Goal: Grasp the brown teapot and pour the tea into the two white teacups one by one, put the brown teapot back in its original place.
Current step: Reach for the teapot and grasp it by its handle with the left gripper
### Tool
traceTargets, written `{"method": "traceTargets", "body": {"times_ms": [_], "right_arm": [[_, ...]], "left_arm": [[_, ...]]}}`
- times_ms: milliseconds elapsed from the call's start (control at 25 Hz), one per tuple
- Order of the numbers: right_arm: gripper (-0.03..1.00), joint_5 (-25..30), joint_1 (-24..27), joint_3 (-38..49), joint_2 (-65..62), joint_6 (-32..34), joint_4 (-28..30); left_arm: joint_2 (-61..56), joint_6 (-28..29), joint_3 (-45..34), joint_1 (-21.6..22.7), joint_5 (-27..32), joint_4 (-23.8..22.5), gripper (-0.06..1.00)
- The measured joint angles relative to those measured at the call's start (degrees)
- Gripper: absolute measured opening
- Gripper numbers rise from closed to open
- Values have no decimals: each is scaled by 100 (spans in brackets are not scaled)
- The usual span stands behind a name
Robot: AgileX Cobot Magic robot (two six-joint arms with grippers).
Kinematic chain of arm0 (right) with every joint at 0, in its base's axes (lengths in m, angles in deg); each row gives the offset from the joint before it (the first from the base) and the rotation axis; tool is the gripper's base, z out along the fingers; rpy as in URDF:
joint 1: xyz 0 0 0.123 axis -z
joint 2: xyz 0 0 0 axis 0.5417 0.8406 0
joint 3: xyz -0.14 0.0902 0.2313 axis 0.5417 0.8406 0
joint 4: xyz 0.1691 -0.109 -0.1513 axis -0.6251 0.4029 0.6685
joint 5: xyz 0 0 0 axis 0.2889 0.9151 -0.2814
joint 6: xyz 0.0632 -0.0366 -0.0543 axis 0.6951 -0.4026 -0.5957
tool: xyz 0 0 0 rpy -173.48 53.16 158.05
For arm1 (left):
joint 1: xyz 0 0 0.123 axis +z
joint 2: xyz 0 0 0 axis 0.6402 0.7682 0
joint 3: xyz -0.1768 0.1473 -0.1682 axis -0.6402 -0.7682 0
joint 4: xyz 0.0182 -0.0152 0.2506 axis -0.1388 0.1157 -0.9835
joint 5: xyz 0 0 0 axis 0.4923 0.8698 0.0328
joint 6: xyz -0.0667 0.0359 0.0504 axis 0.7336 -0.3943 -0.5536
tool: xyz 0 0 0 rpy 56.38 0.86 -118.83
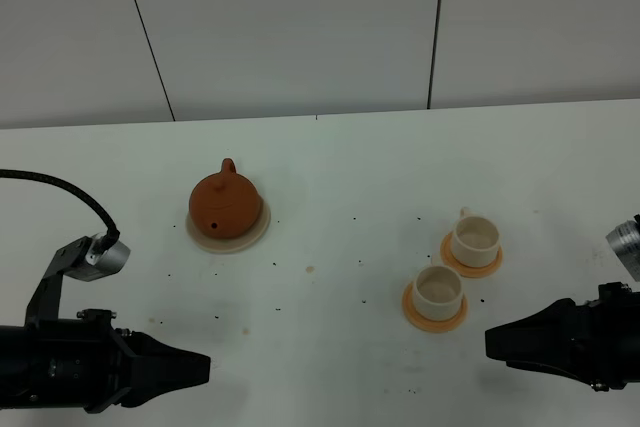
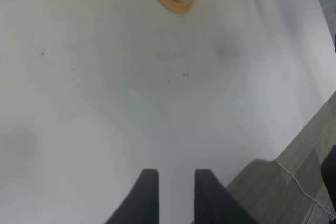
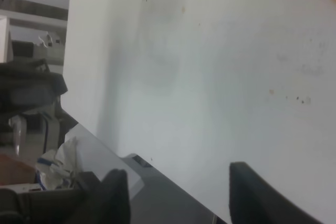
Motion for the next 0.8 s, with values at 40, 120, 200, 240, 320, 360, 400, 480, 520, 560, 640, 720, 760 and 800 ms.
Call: {"method": "traceTargets", "body": {"times_ms": [40, 120, 200, 240, 320, 360, 400, 480, 520, 560, 640, 720, 760, 800], "right_arm": [[42, 0, 0, 0, 0, 0, 0], [42, 0, 0, 0, 0, 0, 0], [42, 0, 0, 0, 0, 0, 0], [42, 0, 0, 0, 0, 0, 0], [42, 0, 0, 0, 0, 0, 0], [42, 0, 0, 0, 0, 0, 0], [42, 0, 0, 0, 0, 0, 0], [42, 0, 0, 0, 0, 0, -6], [42, 0, 0, 0, 0, 0, -6], [42, 0, 0, 0, 0, 0, -11], [42, 0, 0, 0, 0, 0, -71], [42, 0, 0, 0, 0, 0, -234], [42, -6, 0, 0, 0, 0, -327], [42, -20, 0, 0, 0, -2, -430]], "left_arm": [[0, 0, 0, 0, -5, 0, 24], [0, 0, 0, 0, -5, 0, 24], [0, 0, 0, 0, -5, 0, 24], [0, 0, 0, 0, -5, 0, 24], [0, 0, 0, 0, -5, 0, 24], [0, 0, 0, 0, -6, 0, 24], [0, 0, 0, 0, -18, 0, 24], [0, 0, 0, 0, -22, 0, 24], [0, 0, 0, 0, -37, 0, 24], [0, 0, 0, 0, -65, 0, 24], [0, 0, 0, 0, -179, 0, 24], [0, 0, 0, 0, -300, 5, 24], [0, 0, 0, 0, -349, 29, 24], [0, 0, 0, 0, -396, 68, 24]]}}
